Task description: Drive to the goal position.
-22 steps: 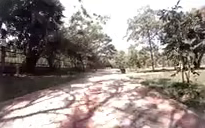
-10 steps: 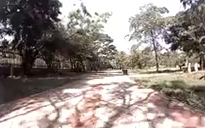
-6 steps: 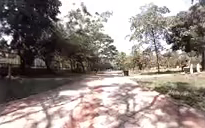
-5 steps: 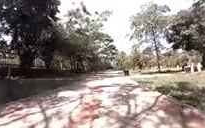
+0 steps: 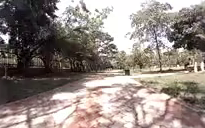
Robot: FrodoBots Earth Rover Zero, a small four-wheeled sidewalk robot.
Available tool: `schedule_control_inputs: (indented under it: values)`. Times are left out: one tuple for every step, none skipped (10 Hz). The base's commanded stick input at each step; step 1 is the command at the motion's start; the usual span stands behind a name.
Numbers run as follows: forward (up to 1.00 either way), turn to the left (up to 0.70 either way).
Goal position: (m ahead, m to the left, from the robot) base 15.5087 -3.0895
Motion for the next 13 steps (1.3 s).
schedule_control_inputs:
  values:
    - [0.7, 0.0]
    - [0.7, 0.0]
    - [0.7, 0.0]
    - [0.7, 0.0]
    - [0.7, 0.0]
    - [0.7, 0.0]
    - [0.7, 0.0]
    - [0.7, 0.0]
    - [0.7, 0.0]
    - [0.7, 0.0]
    - [0.7, 0.0]
    - [0.7, 0.0]
    - [0.7, 0.0]
